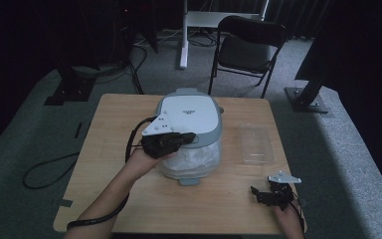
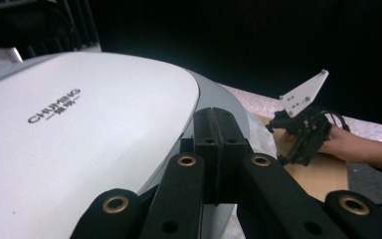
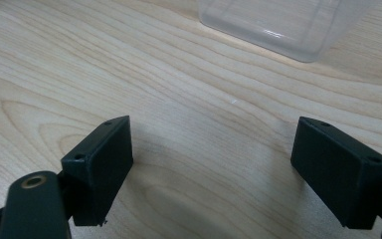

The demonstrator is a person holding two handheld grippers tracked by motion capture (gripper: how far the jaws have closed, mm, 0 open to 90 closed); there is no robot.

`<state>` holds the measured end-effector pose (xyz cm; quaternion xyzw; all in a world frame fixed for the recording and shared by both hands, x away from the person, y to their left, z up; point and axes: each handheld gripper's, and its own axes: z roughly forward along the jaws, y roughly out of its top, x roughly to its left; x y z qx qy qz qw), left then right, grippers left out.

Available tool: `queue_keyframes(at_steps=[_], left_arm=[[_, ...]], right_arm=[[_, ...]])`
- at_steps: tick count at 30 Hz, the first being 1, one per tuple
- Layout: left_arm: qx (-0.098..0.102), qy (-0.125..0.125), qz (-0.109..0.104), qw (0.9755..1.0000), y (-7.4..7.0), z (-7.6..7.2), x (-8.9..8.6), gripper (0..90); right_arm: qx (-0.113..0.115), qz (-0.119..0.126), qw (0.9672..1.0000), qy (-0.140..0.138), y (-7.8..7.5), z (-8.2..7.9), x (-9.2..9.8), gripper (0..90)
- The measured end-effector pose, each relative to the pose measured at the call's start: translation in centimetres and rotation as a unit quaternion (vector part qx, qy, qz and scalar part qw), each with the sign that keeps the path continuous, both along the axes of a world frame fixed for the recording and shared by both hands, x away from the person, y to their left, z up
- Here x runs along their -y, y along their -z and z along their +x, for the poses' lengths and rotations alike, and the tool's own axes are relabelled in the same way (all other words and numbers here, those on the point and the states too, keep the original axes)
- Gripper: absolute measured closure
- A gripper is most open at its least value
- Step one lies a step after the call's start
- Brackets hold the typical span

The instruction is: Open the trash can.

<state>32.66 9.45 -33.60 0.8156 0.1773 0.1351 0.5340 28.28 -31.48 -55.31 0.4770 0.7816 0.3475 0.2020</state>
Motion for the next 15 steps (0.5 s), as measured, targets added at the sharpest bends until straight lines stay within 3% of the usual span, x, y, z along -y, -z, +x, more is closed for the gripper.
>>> queue_keyframes(at_steps=[3, 4, 8, 13, 15], left_arm=[[-0.002, 0.012, 0.002, 0.9999, 0.2, -0.1, 0.2, 90.0], [-0.012, 0.011, -0.003, 0.9999, 0.2, 0.0, 0.1, 90.0], [-0.015, 0.006, -0.005, 0.9999, -0.1, 0.2, 0.0, 90.0], [-0.037, 0.003, -0.029, 0.9989, -0.3, 0.7, -0.8, 85.3], [-0.029, -0.005, -0.025, 0.9993, -0.3, 0.6, -1.0, 81.6]], right_arm=[[0.000, 0.000, 1.0000, 0.000, 0.0, 0.0, 0.0, 15.9], [0.000, 0.000, 1.0000, 0.000, 0.0, 0.0, 0.0, 15.9], [0.000, 0.001, 1.0000, 0.001, 0.0, 0.0, 0.1, 15.9], [-0.001, 0.005, 1.0000, 0.001, 0.0, 0.0, 0.1, 15.9], [-0.001, 0.006, 1.0000, 0.001, 0.0, 0.0, 0.2, 15.9]])
